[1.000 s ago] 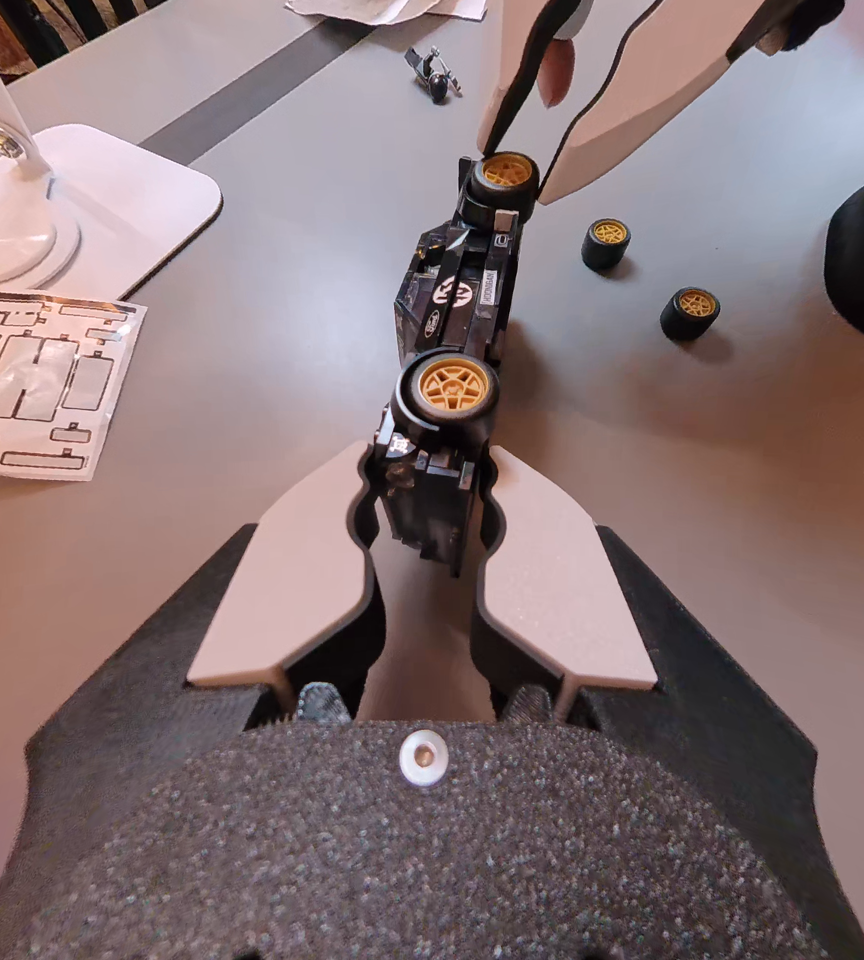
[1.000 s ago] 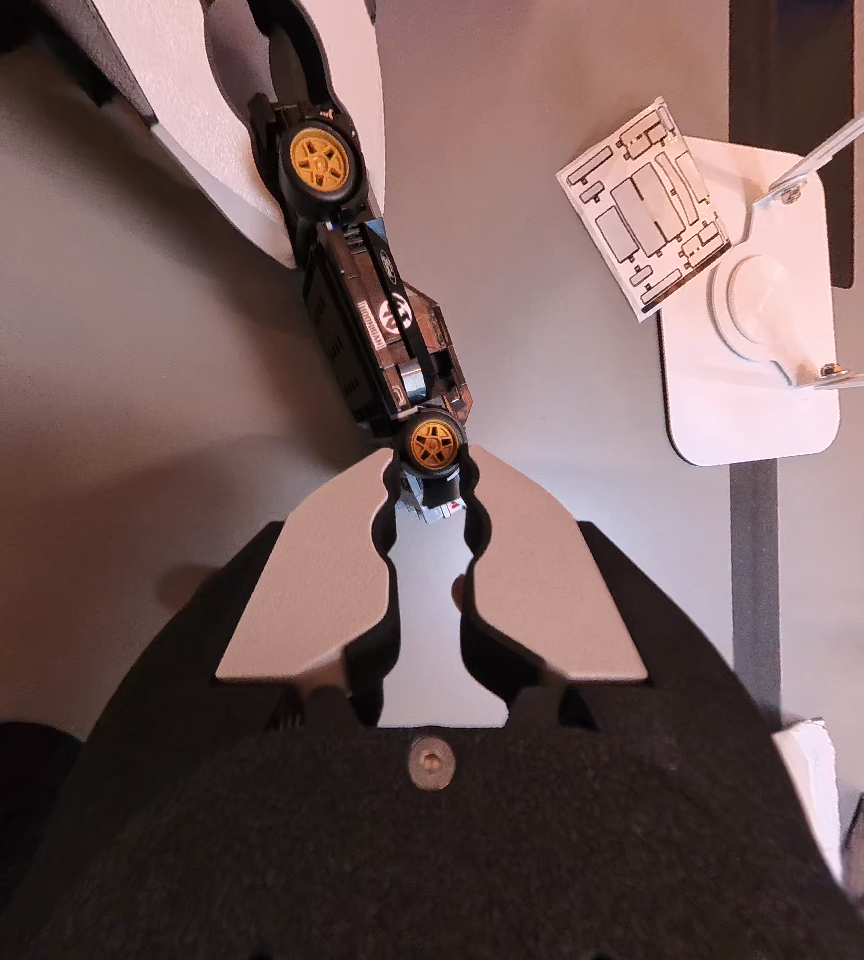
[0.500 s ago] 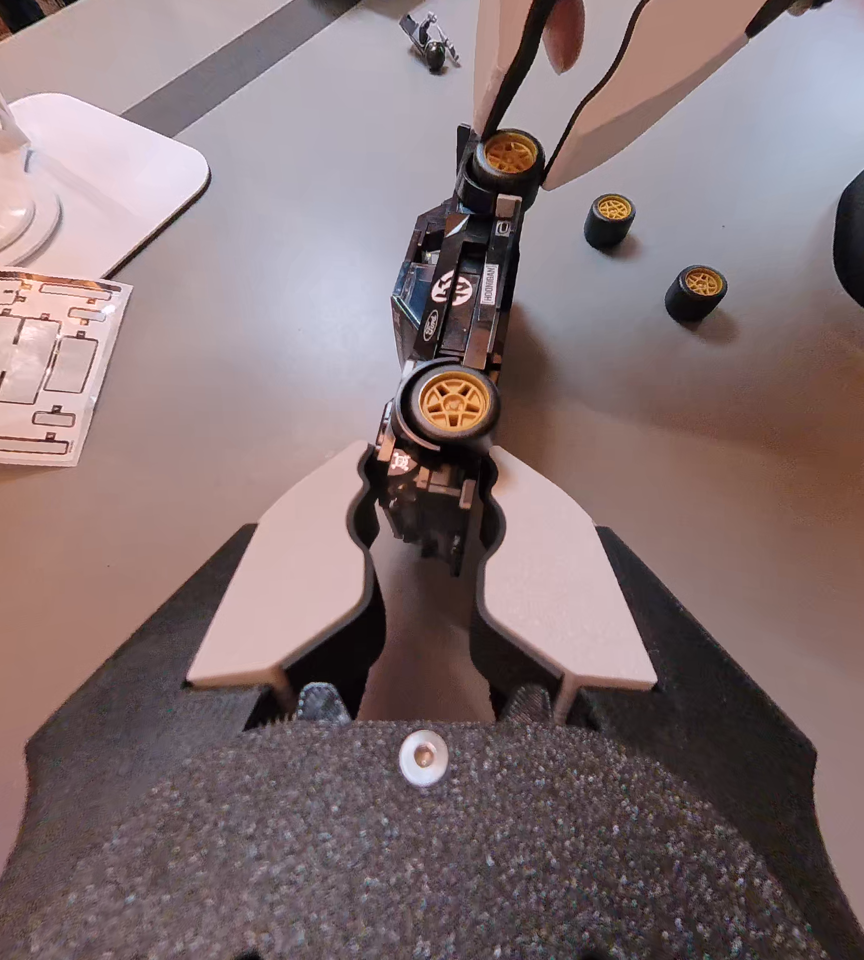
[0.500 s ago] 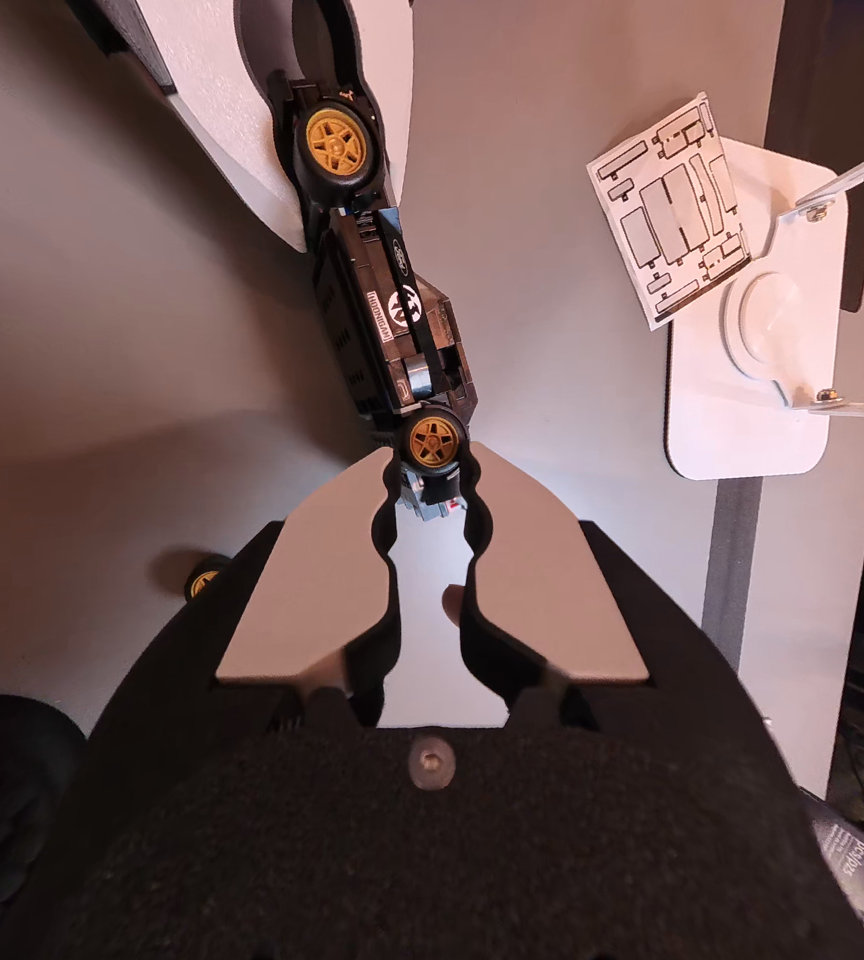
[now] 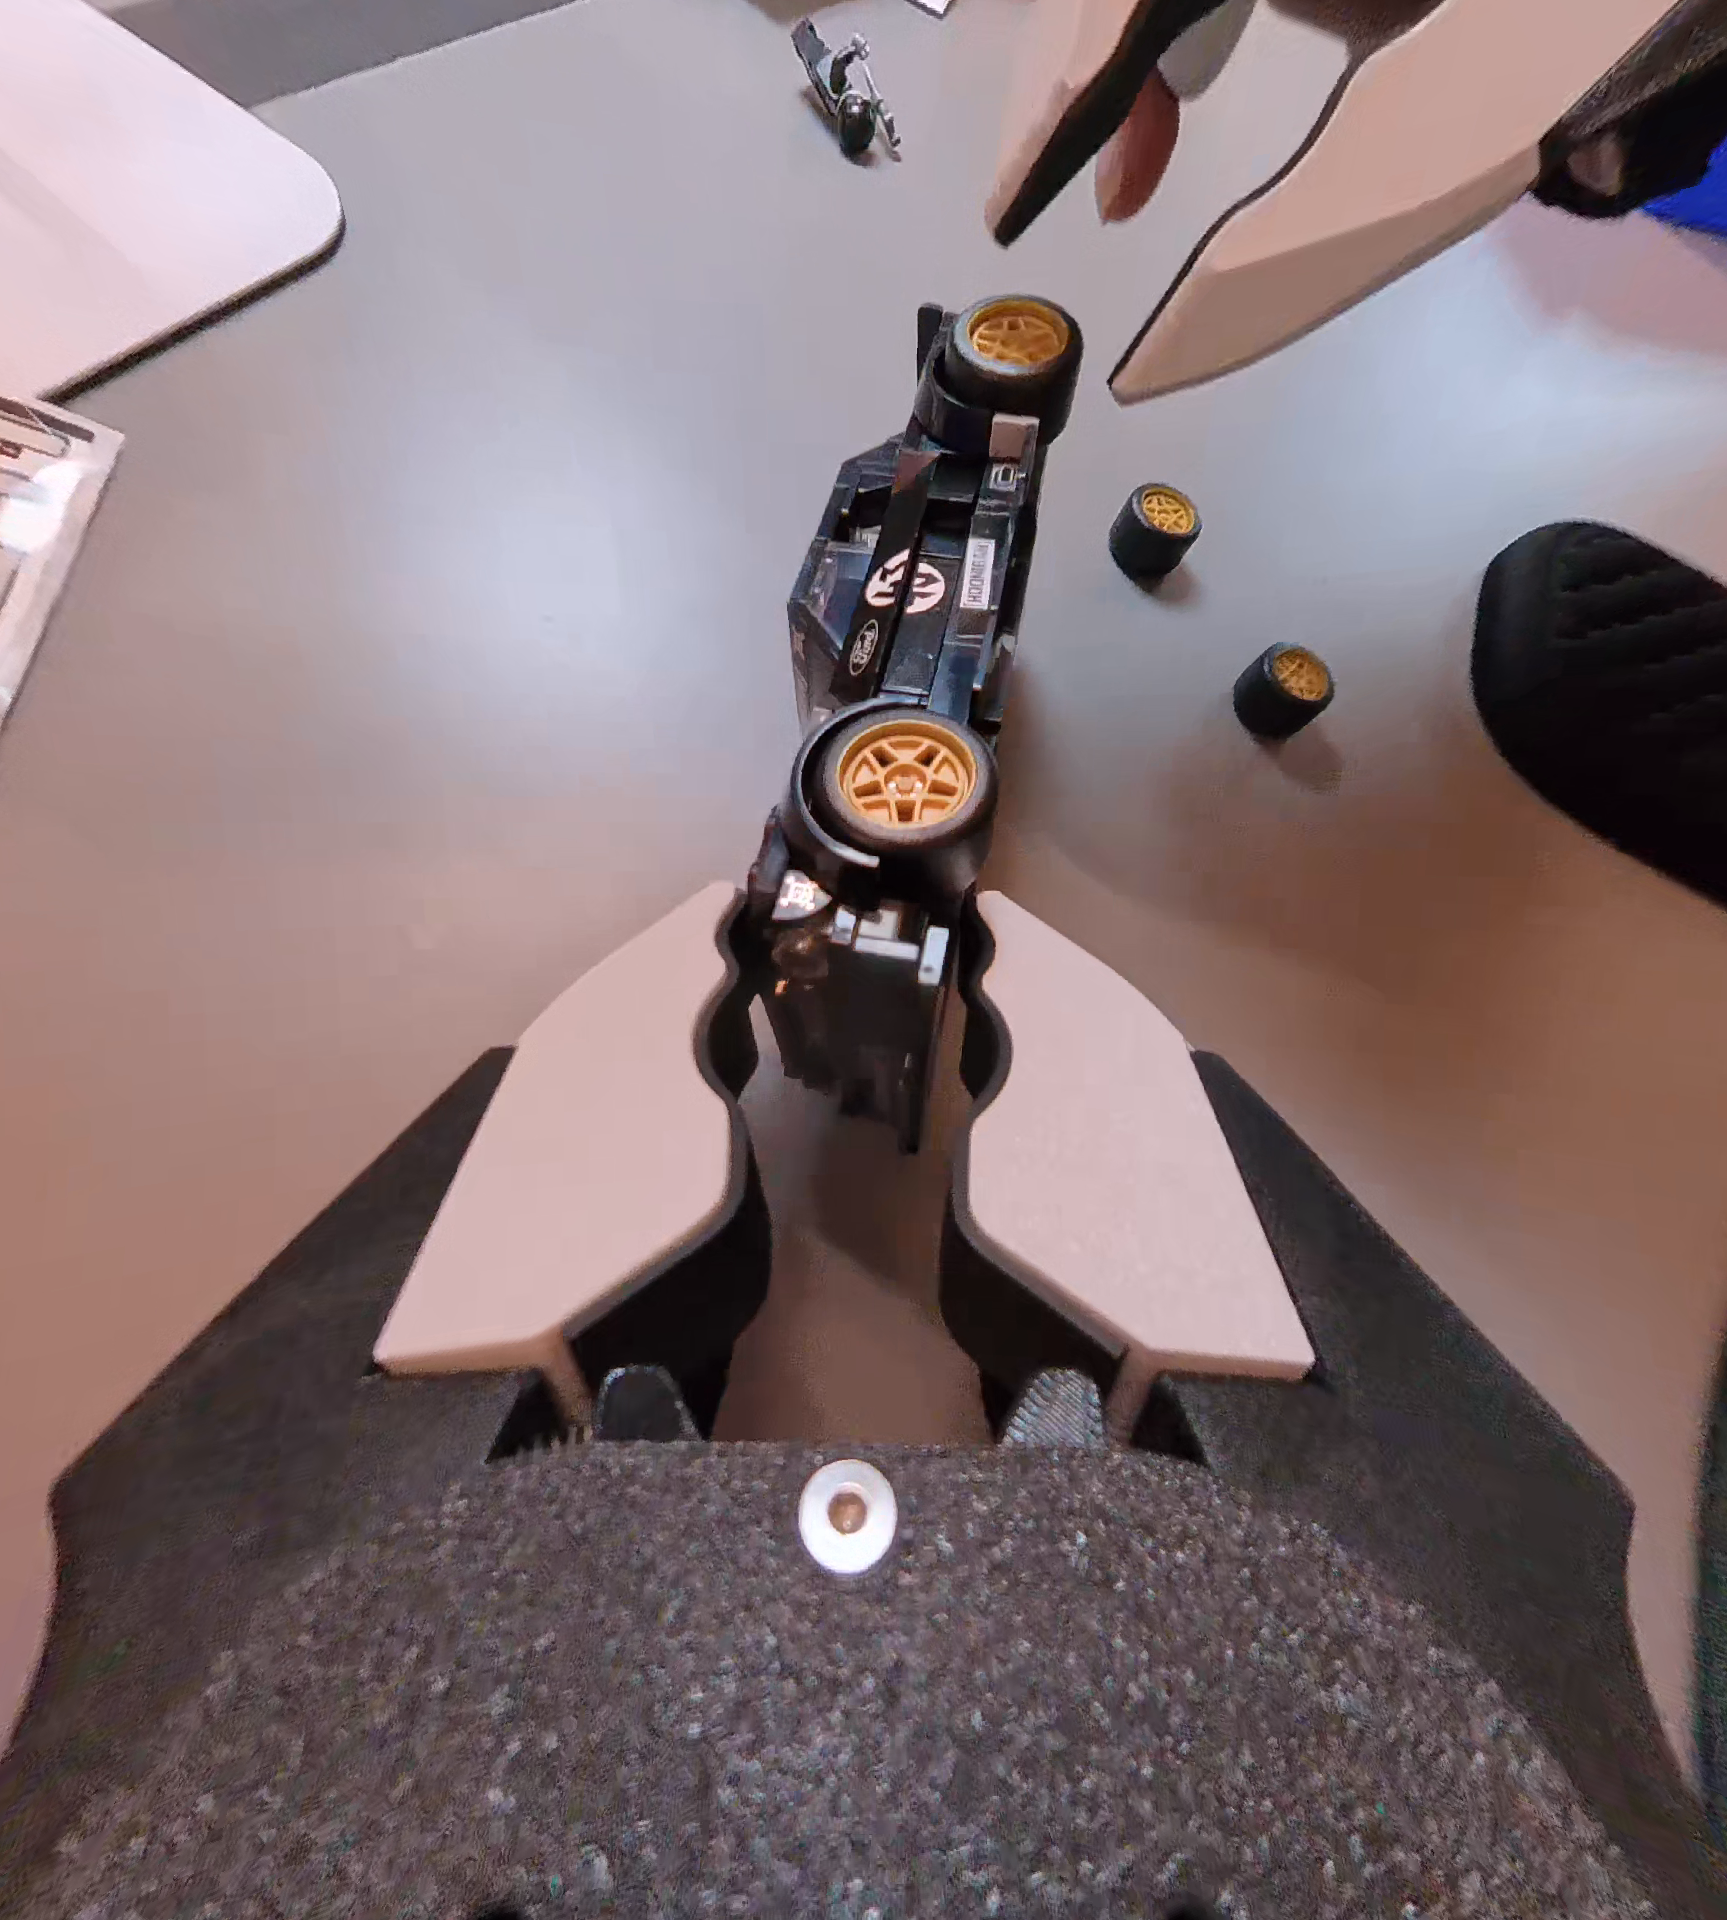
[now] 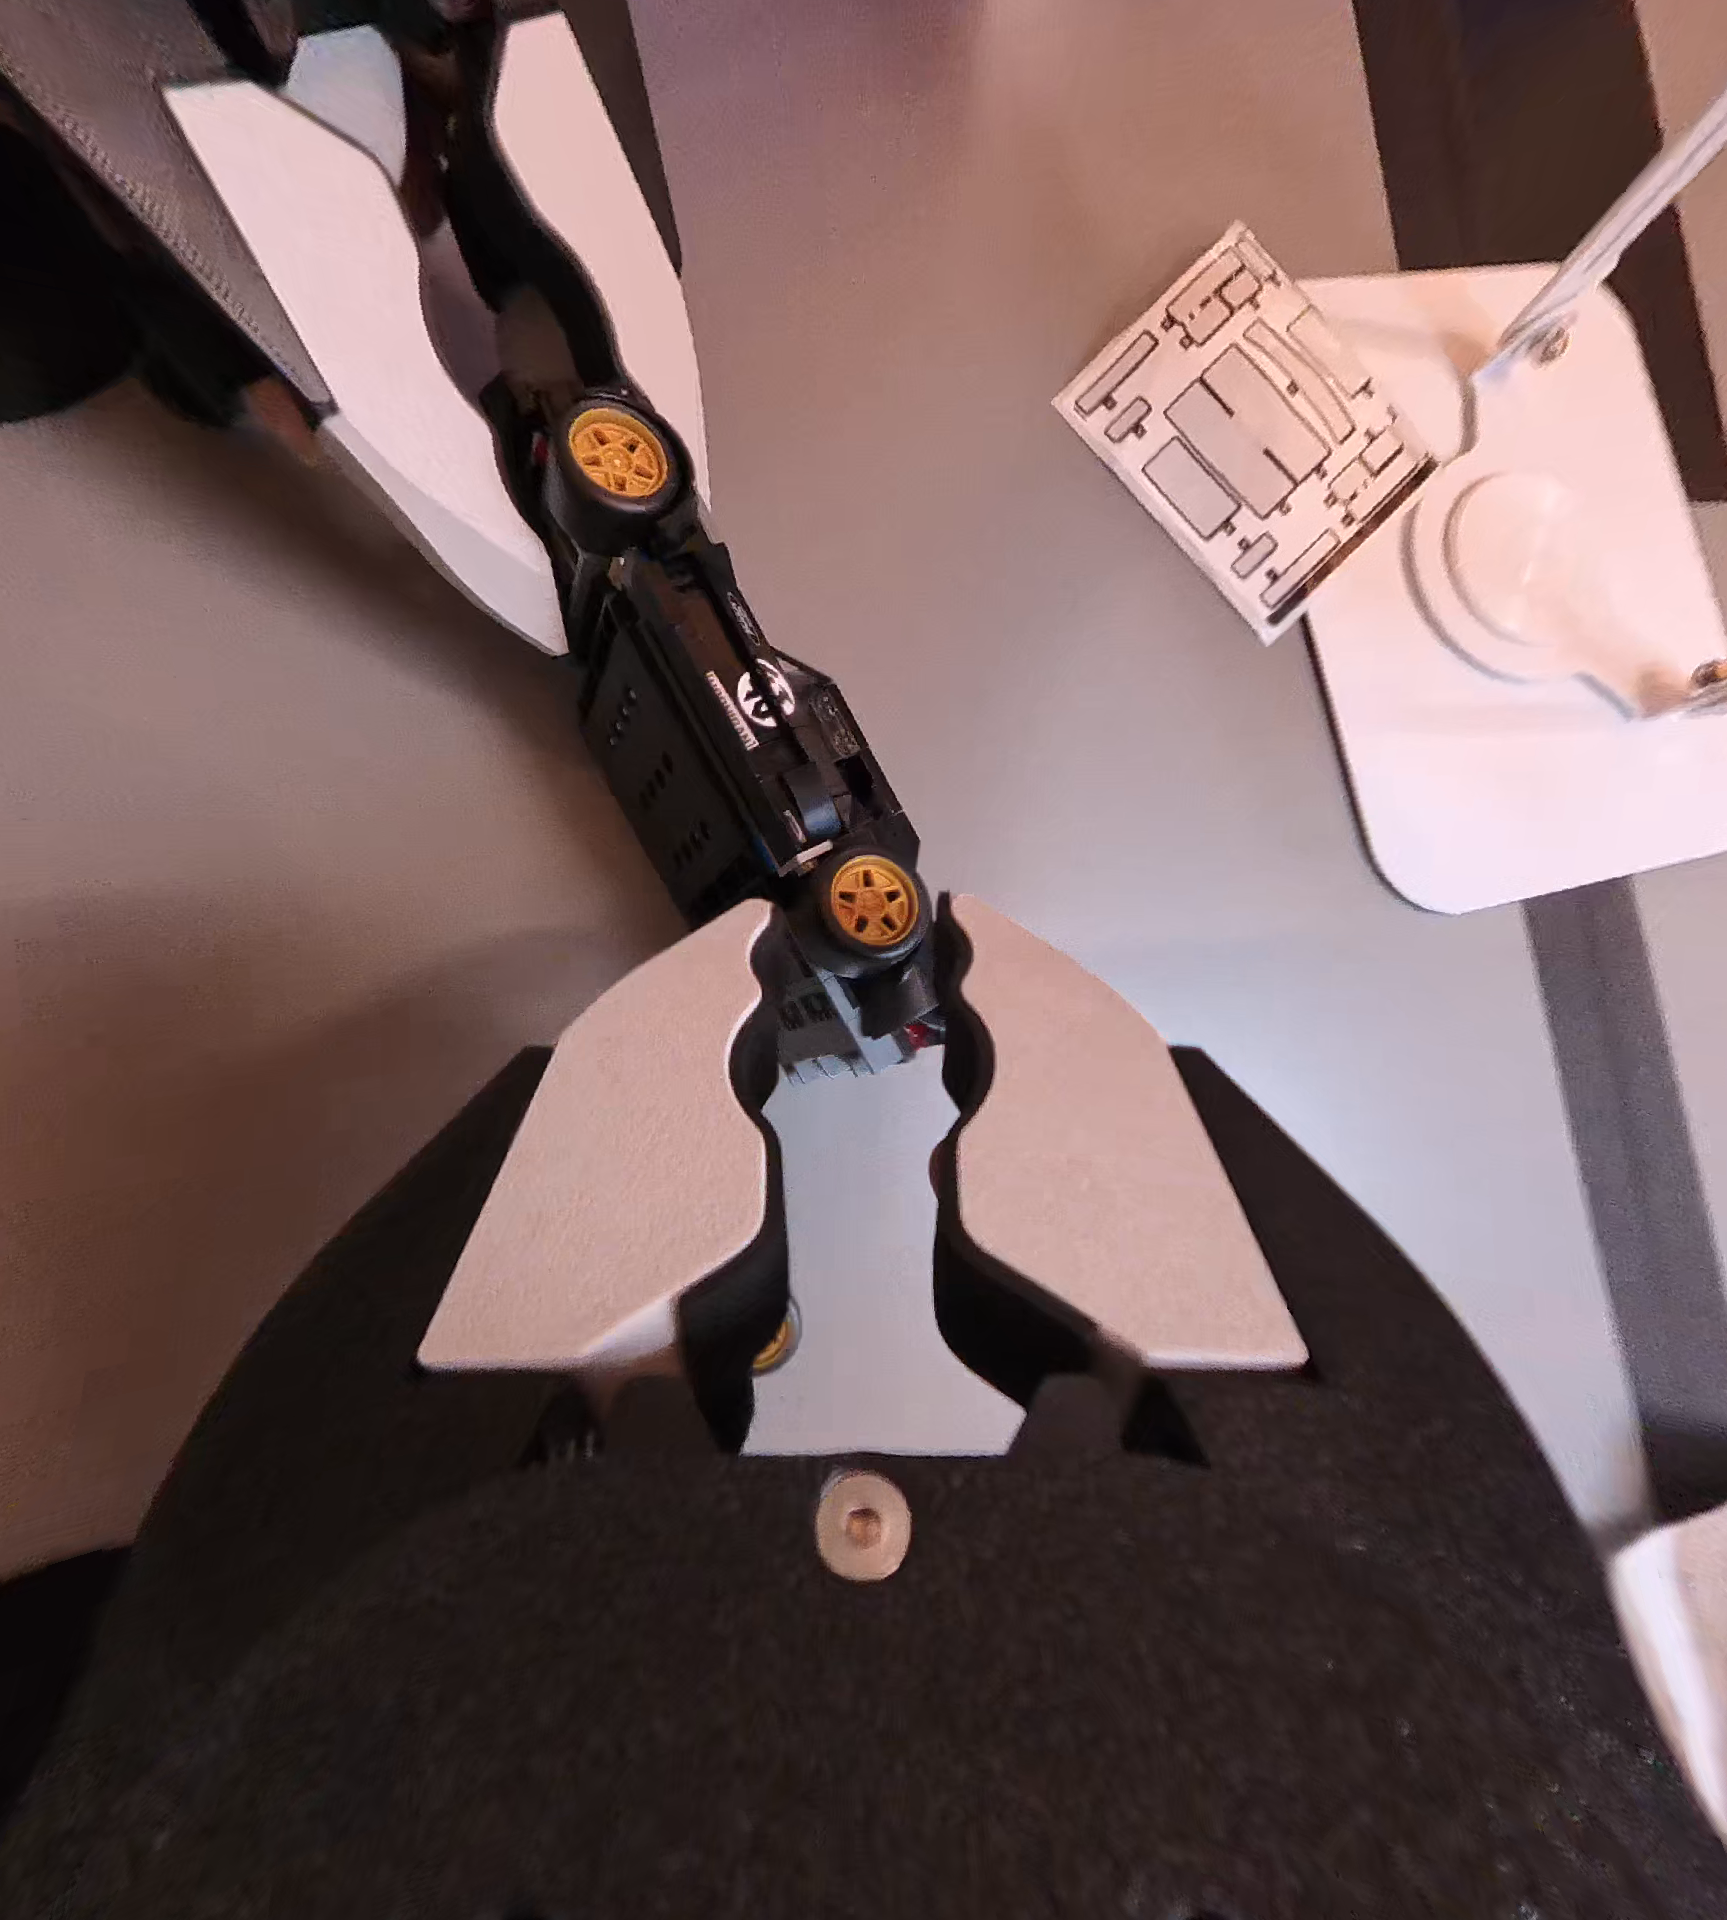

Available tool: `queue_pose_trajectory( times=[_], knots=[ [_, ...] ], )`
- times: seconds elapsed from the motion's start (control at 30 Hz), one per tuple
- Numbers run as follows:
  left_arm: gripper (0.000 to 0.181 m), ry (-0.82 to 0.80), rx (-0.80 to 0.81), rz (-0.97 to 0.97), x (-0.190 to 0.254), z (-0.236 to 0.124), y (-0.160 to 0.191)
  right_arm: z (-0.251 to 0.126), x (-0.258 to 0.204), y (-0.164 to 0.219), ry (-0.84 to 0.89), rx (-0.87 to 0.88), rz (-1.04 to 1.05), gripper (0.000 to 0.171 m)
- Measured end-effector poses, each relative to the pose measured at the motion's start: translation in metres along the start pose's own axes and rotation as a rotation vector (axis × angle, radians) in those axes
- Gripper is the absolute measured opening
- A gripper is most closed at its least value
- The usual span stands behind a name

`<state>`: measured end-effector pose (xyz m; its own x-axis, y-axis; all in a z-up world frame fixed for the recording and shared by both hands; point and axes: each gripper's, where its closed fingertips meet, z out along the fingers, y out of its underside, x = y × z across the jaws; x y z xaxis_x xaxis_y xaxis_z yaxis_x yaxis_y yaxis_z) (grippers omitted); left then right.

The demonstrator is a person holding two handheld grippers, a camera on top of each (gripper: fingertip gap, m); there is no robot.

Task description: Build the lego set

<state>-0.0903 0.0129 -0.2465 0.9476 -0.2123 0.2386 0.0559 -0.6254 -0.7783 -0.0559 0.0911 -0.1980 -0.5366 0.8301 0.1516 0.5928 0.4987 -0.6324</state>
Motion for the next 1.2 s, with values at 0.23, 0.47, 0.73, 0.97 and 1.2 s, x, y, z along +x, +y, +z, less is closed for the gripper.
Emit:
queue_pose_trajectory(
  times=[0.23,0.47,0.73,0.97,1.2],
  knots=[
    [0.037,0.144,-0.017,-0.224,-0.01,0.002,-0.003,-0.009,0.027,0.002,0.03,0.135,0.14,0.027],
    [0.037,0.221,-0.063,-0.39,-0.016,0.004,-0.009,-0.009,0.032,0.022,0.091,0.274,0.218,0.026],
    [0.037,0.285,-0.131,-0.598,-0.02,0.002,-0.016,-0.013,0.035,0.026,0.105,0.442,0.227,0.023],
    [0.037,0.272,-0.162,-0.671,-0.021,0.0,-0.021,-0.012,0.045,0.043,0.093,0.461,0.208,0.021],
    [0.037,0.23,-0.156,-0.585,-0.017,-0.001,-0.021,-0.015,0.034,0.039,0.097,0.489,0.061,0.025]
  ],
)
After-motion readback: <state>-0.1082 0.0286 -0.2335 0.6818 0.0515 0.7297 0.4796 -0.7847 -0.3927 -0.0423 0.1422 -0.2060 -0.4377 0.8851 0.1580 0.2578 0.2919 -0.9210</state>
